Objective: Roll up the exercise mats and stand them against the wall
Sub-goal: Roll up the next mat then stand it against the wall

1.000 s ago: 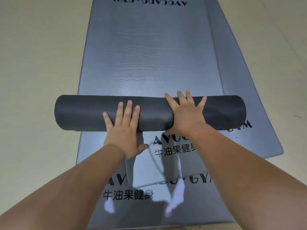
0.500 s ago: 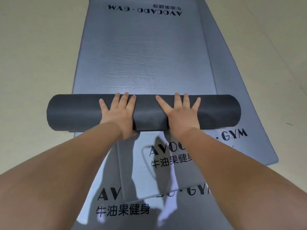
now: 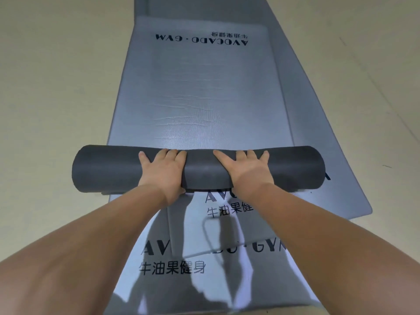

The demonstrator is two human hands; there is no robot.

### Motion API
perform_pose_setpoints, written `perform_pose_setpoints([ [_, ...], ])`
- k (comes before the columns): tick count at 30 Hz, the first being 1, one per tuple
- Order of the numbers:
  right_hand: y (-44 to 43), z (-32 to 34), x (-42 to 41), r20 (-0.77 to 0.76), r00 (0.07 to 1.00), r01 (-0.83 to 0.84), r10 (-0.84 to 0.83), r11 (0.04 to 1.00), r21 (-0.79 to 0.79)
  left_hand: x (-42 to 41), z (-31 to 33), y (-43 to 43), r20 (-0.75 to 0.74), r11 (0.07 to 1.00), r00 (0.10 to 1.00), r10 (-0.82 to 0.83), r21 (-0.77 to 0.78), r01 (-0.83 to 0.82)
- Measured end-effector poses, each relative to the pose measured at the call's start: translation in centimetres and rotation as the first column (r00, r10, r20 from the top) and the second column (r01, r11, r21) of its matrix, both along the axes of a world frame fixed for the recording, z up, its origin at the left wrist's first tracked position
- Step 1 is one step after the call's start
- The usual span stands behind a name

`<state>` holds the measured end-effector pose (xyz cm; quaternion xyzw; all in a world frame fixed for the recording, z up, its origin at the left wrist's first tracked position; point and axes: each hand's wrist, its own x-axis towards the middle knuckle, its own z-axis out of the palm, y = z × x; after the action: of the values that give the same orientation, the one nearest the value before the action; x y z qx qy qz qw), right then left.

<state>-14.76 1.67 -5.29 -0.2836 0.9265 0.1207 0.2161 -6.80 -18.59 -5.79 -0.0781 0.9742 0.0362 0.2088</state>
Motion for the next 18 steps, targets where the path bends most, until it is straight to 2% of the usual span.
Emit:
perform_pose_setpoints([
  [3,0.7,1.0,1.5,0.041,0.997,-0.067,0.067,0.998,-0.012,1.8,0.7,0.0,0.054,0.999,0.998,-0.035,0.044,0.032],
  [9,0.1,4.6,2.0,0.342,0.937,-0.075,0.076,0.997,-0.014,1.6,3.6,-2.0,0.297,0.962,0.937,-0.183,0.249,0.109],
  [11,0.5,4.0,3.2,0.383,0.921,-0.064,0.066,0.998,-0.018,2.2,3.4,-1.9,0.341,0.954,0.916,-0.212,0.275,0.118],
  [13,1.1,3.4,4.7,0.335,0.938,-0.059,0.083,0.995,-0.083,2.2,3.3,-1.8,0.367,0.951,0.907,-0.208,0.291,0.100],
  [15,1.5,2.8,6.3,0.189,0.977,-0.064,0.094,0.985,-0.161,1.6,3.4,-1.9,0.393,0.948,0.898,-0.195,0.310,0.070],
  [18,2.2,0.8,9.4,-0.020,1.000,-0.028,0.024,0.978,-0.206,0.9,3.5,-2.0,0.438,0.943,0.879,-0.186,0.331,0.034],
])
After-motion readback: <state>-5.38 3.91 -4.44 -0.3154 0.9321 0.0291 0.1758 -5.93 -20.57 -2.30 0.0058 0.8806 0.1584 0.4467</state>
